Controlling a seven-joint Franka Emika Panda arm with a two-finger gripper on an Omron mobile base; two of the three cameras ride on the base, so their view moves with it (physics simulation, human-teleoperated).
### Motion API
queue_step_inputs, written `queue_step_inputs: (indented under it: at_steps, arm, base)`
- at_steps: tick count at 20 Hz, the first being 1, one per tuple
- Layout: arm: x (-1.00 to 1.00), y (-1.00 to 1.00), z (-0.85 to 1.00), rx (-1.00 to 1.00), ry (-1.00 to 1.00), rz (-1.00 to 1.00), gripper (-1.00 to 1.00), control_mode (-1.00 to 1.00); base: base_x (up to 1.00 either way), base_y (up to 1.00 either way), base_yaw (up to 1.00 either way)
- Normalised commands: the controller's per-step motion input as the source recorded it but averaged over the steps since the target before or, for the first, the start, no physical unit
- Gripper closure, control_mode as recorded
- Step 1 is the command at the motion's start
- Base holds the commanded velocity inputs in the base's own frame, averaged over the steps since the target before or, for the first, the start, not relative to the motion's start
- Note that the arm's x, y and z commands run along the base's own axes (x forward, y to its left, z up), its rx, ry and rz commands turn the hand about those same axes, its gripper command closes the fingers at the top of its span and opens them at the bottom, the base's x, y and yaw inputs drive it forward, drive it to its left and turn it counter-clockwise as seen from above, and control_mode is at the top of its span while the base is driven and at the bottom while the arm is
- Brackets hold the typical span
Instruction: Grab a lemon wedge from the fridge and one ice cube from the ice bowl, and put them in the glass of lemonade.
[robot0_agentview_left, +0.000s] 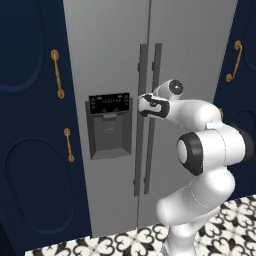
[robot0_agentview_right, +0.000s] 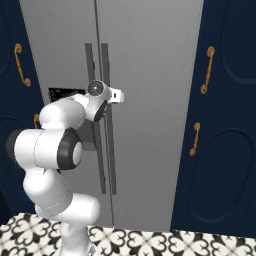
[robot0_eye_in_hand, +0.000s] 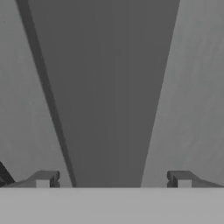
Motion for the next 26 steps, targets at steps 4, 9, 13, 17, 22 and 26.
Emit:
queue_step_inputs:
  at_steps: [4, 9, 13, 17, 22, 26]
  arm:
    - [0.18, 0.0, -0.07, 0.0, -0.01, 0.0, -1.0, -1.0]
    - [0.01, 0.01, 0.0, 0.0, 0.0, 0.0, 1.0, -1.0]
    - [0.02, 0.0, 0.0, 0.0, 0.0, 0.0, 1.0, -1.0]
    - [0.01, -0.06, 0.19, -0.02, 0.07, -0.02, 1.0, -1.0]
    - [-0.15, -0.6, 0.27, 0.0, 0.02, -0.11, 1.0, -1.0]
    - [-0.37, -0.71, 0.14, 0.02, 0.0, -0.12, 1.0, -1.0]
  base:
    - [0.0, 0.0, 0.0]
    - [0.0, 0.0, 0.0]
    - [0.0, 0.0, 0.0]
    - [0.0, 0.0, 0.0]
    - [0.0, 0.0, 0.0]
    - [0.0, 0.0, 0.0]
